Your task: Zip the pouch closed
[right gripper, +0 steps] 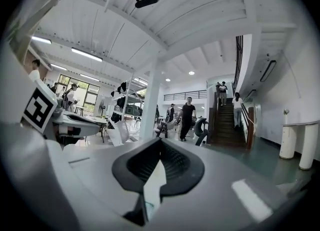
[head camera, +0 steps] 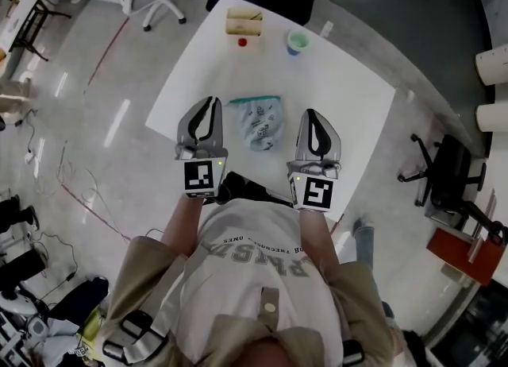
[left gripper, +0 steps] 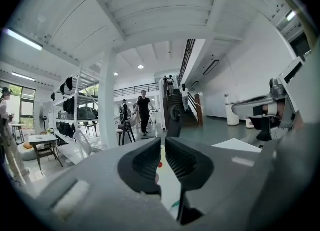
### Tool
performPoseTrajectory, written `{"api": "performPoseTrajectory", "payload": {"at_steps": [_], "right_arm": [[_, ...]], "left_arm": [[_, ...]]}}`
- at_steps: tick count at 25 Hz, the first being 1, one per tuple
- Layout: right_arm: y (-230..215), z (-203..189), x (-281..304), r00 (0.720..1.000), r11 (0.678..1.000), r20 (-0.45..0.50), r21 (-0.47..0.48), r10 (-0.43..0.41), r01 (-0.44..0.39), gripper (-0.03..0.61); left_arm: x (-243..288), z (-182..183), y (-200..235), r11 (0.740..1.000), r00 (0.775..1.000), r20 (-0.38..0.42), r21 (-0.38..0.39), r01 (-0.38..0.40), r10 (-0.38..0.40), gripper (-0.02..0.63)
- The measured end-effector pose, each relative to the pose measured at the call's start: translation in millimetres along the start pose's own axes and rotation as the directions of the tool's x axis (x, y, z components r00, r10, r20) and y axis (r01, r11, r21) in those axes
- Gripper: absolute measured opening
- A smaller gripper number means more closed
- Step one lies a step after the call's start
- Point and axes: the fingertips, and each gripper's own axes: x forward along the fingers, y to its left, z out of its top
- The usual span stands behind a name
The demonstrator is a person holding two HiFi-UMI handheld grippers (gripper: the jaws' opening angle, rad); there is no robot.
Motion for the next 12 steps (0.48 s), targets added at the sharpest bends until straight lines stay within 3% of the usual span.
{"api": "performPoseTrajectory", "payload": {"at_steps": [3,12], "right_arm": [[4.7,-0.6,0.0,1.0,0.999,-0.002,-0.025,0.026,-0.026,0.002],[11.6,-5.4,4.4,0.996,0.996,-0.007,-0.025,0.09,-0.09,0.002]], "left_arm": [[-3.4,2.3,2.4,1.0,1.0,0.009,-0.006,-0.017,0.017,0.016],[-8.5,1.1,15.0,0.996,0.996,0.028,-0.043,-0.084,0.086,0.014]]}}
